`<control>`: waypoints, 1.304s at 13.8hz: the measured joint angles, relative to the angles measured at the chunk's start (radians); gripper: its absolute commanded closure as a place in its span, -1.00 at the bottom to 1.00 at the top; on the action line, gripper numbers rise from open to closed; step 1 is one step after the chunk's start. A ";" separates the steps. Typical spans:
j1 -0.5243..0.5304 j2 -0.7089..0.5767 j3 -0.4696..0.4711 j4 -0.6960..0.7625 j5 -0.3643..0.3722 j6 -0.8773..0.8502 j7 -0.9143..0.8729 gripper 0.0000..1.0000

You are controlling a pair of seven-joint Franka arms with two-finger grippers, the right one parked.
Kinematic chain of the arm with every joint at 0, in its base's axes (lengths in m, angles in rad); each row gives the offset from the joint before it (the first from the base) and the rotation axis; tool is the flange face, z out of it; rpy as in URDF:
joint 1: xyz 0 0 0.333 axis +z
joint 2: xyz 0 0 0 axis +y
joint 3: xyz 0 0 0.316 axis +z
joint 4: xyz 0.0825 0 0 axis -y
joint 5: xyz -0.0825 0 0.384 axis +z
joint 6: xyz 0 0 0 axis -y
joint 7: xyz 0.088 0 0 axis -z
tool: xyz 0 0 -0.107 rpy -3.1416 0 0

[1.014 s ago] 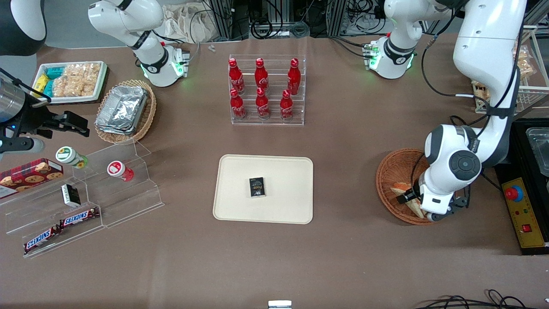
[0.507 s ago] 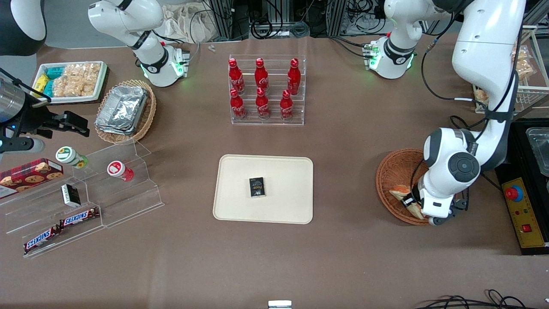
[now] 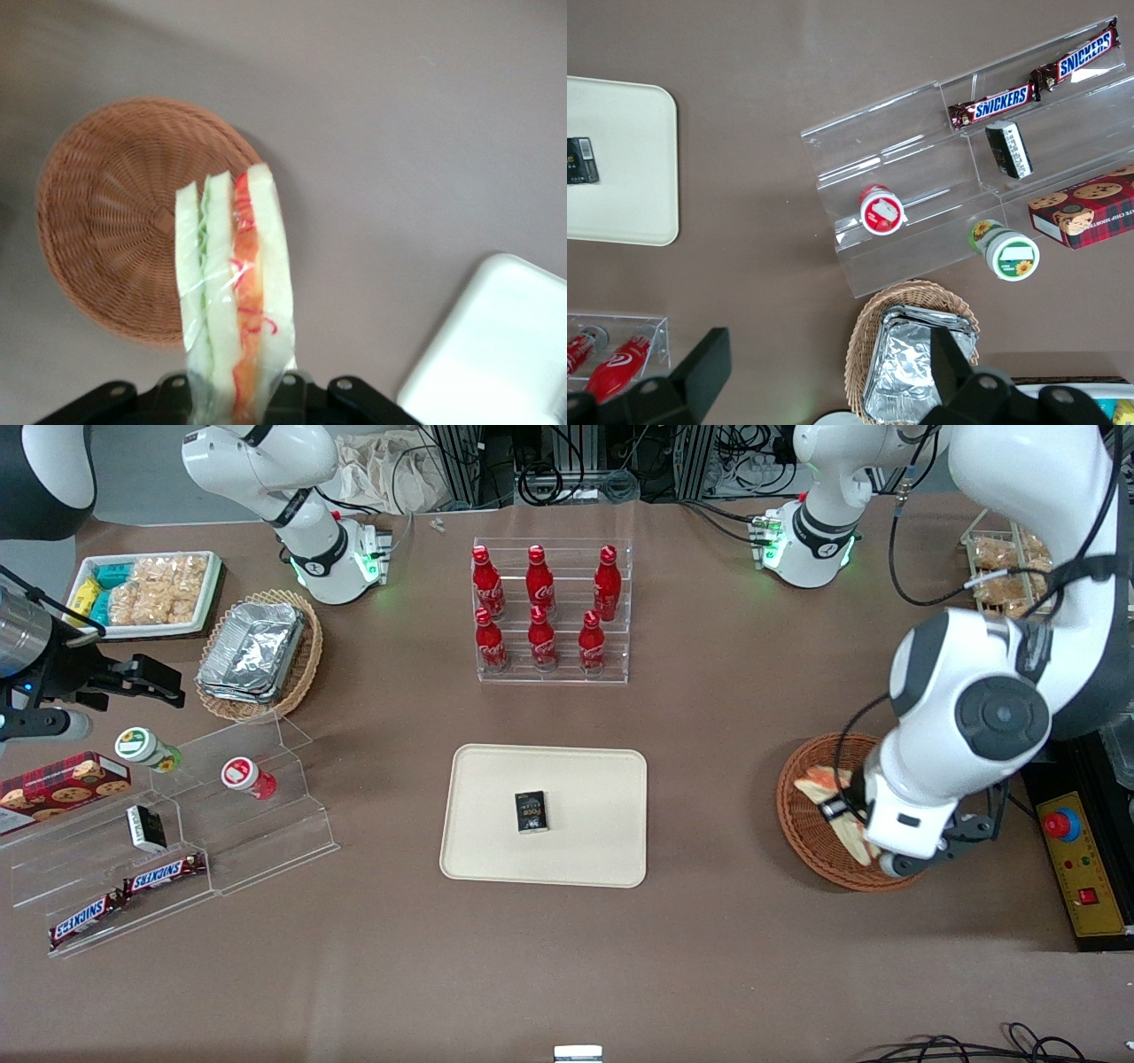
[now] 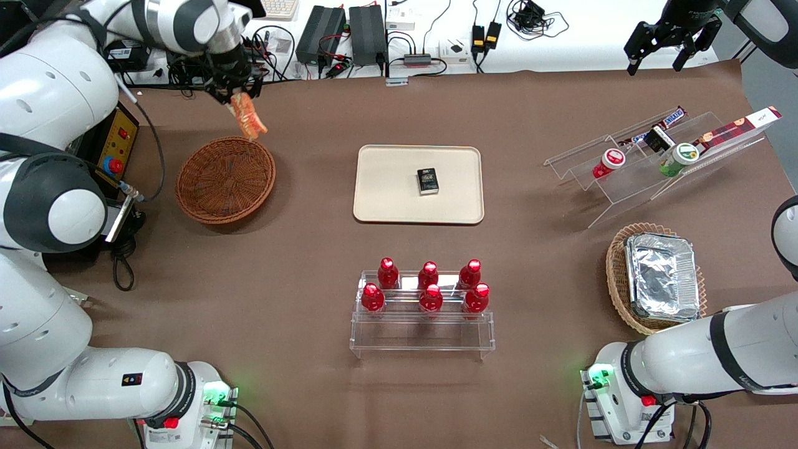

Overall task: Place sandwich from basket to tray
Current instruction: 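Carry the sandwich with the left gripper over to the cream tray, then lower the sandwich onto the tray beside the black pack and release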

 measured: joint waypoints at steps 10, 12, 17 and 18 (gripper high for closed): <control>-0.373 0.410 -0.057 0.168 0.124 0.169 -0.008 1.00; -0.375 0.453 -0.055 0.176 0.155 0.203 -0.002 1.00; -0.375 0.499 -0.053 0.180 0.181 0.247 -0.001 1.00; -0.376 0.506 -0.053 0.180 0.182 0.264 -0.001 0.87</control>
